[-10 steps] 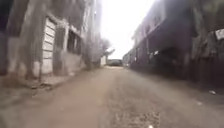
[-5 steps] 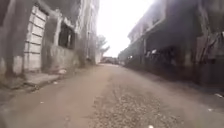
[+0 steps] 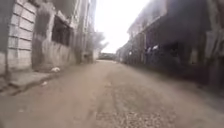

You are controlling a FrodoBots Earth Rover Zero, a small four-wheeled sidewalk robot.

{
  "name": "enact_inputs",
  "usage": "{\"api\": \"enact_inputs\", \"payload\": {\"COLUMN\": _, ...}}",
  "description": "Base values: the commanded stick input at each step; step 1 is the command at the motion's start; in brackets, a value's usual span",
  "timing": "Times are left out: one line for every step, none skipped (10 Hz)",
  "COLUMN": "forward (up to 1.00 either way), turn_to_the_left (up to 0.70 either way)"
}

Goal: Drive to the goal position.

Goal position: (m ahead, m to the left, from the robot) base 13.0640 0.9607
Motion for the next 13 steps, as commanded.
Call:
{"api": "enact_inputs", "payload": {"forward": 0.7, "turn_to_the_left": 0.01}}
{"api": "enact_inputs", "payload": {"forward": 0.7, "turn_to_the_left": 0.01}}
{"api": "enact_inputs", "payload": {"forward": 0.7, "turn_to_the_left": 0.01}}
{"api": "enact_inputs", "payload": {"forward": 0.7, "turn_to_the_left": 0.01}}
{"api": "enact_inputs", "payload": {"forward": 0.7, "turn_to_the_left": 0.01}}
{"api": "enact_inputs", "payload": {"forward": 0.7, "turn_to_the_left": 0.01}}
{"api": "enact_inputs", "payload": {"forward": 0.7, "turn_to_the_left": 0.01}}
{"api": "enact_inputs", "payload": {"forward": 0.7, "turn_to_the_left": 0.01}}
{"api": "enact_inputs", "payload": {"forward": 0.7, "turn_to_the_left": 0.01}}
{"api": "enact_inputs", "payload": {"forward": 0.7, "turn_to_the_left": 0.01}}
{"api": "enact_inputs", "payload": {"forward": 0.7, "turn_to_the_left": 0.01}}
{"api": "enact_inputs", "payload": {"forward": 0.7, "turn_to_the_left": 0.01}}
{"api": "enact_inputs", "payload": {"forward": 0.7, "turn_to_the_left": 0.01}}
